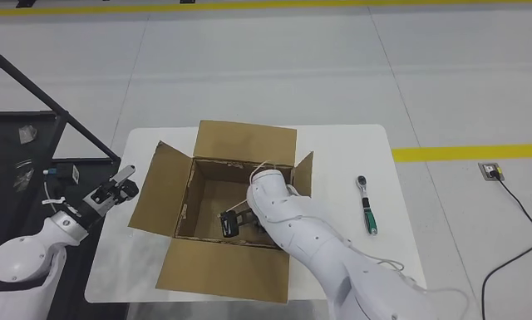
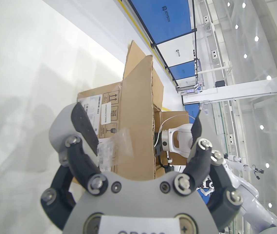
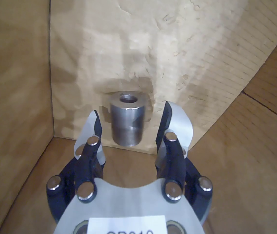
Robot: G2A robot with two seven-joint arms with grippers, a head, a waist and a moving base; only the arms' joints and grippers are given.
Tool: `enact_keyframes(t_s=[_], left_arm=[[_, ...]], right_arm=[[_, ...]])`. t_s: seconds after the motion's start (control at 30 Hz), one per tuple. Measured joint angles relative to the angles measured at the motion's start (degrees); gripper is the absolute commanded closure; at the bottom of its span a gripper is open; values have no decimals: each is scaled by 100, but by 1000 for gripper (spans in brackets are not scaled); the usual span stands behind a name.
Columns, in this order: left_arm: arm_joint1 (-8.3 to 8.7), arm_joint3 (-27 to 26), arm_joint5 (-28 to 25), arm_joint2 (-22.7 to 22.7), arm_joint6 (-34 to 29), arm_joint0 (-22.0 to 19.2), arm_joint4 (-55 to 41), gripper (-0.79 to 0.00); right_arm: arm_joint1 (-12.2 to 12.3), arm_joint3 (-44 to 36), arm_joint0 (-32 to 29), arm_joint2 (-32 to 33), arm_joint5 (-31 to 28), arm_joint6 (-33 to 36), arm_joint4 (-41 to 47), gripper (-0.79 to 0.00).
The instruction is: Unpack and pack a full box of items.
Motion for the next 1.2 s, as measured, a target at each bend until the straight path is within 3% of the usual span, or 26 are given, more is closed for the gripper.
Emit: enact_keyframes(t_s=[0.3, 0.43, 0.53, 0.87, 1.03, 1.2], left_arm=[[-24, -8, -16, 13, 1, -30, 10, -785], [-30, 22, -31, -19, -19, -29, -10, -785], [-35, 82, -49, -31, -34, -32, -21, -785], [-58, 163, -59, -29, -53, -73, -31, -785], [-69, 204, -55, -15, -60, -100, -14, -785], [-80, 232, -67, -7, -78, -129, -11, -785]], right_arm=[[-39, 52, -15, 109, 252, 129, 200, -560], [-42, 87, -37, 163, 258, 130, 309, -514], [-42, 94, -47, 182, 225, 134, 346, -382], [14, 332, -45, 432, 408, 241, 844, -182], [78, 361, -33, 566, 527, 345, 1110, -166], [133, 314, -38, 639, 627, 516, 1247, -249]])
